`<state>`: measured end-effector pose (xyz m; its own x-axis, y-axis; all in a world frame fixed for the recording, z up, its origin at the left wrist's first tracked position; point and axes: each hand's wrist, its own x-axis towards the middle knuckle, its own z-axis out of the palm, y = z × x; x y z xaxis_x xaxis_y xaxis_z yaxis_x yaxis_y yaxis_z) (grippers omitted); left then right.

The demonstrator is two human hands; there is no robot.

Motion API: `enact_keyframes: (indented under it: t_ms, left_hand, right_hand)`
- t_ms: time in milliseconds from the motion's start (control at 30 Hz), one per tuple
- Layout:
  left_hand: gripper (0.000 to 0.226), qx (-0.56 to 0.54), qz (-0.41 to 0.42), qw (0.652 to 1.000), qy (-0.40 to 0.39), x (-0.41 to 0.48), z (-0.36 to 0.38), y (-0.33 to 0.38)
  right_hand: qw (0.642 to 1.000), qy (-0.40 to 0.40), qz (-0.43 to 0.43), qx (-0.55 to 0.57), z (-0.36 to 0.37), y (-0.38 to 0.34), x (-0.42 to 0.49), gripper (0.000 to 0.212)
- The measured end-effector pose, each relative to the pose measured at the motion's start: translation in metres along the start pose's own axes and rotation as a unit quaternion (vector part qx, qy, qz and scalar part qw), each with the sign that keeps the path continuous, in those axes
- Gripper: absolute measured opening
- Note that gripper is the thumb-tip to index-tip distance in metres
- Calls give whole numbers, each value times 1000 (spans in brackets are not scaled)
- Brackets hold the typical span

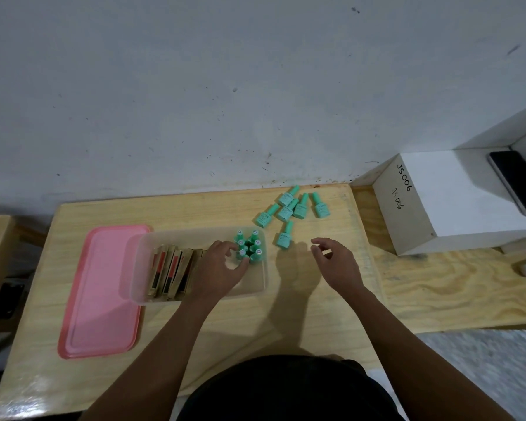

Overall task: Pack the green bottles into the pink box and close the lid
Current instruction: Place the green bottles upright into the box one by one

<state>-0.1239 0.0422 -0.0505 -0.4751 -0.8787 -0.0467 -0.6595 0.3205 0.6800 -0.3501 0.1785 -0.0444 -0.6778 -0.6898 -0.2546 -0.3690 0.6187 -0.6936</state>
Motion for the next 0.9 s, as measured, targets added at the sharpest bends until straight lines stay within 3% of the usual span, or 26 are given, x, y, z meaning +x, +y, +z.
enact_keyframes:
  t_ms: [200, 333, 433, 533, 733, 900]
  left_hand:
    - [14, 45, 107, 987, 113, 17, -12, 42]
    - [13, 33, 134, 986, 93, 40, 9, 87]
    - [22, 40, 65, 995, -61, 60, 39, 112]
    - [47, 102, -28, 976, -189, 79, 74, 121]
    - [46, 182, -136, 963, -145, 90, 106, 116]
    - [32, 172, -166, 963, -128, 90, 114, 114]
  right_hand:
    - [999, 39, 32, 15, -26, 22, 28, 21]
    - [998, 46, 43, 9, -38, 31, 52, 19]
    - [999, 25, 45, 6, -44, 37, 74, 20]
    - [998, -8, 54, -10, -46, 38, 98, 21]
    - [999, -37, 21, -26, -42, 31, 140, 29]
    - [996, -39, -3, -78, -35, 19, 161, 32]
